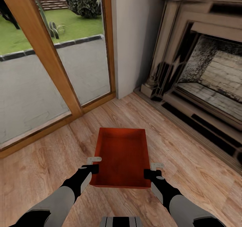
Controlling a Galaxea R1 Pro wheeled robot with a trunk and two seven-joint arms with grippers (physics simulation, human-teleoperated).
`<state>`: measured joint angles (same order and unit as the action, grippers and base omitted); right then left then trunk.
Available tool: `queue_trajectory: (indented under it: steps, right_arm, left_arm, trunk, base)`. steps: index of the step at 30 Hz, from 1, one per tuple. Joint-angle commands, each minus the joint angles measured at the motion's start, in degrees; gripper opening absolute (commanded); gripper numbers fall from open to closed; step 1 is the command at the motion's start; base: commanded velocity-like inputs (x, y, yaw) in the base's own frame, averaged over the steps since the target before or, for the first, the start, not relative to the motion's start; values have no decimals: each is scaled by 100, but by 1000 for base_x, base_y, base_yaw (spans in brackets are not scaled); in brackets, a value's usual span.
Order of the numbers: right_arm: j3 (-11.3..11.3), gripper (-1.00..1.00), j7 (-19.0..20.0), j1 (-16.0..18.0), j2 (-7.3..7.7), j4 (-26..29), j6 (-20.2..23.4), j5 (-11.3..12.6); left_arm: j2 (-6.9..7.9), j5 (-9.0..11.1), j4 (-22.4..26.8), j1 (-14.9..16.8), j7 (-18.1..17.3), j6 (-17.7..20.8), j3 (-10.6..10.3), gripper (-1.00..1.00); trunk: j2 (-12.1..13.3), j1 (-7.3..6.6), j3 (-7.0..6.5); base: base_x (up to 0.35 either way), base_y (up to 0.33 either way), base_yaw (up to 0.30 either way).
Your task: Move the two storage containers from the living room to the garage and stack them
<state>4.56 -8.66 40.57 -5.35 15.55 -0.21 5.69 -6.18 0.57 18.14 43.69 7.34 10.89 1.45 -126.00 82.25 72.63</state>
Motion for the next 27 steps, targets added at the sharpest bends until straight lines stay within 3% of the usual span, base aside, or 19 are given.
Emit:
queue_trajectory:
  steps: [1, 27]
  right_arm:
    - [-19, -100, -56, 3, 9, 1, -6, 11]
    - [-19, -100, -56, 3, 16, 1, -13, 2]
  left_arm:
    - [3, -93, 14, -1, 57, 45, 13, -100]
    - [3, -93, 5, -1, 55, 45, 13, -100]
  trunk:
    - [40, -23, -15]
    - [1083, -594, -482]
  base:
    - [0, 0, 0]
    - [0, 0, 0]
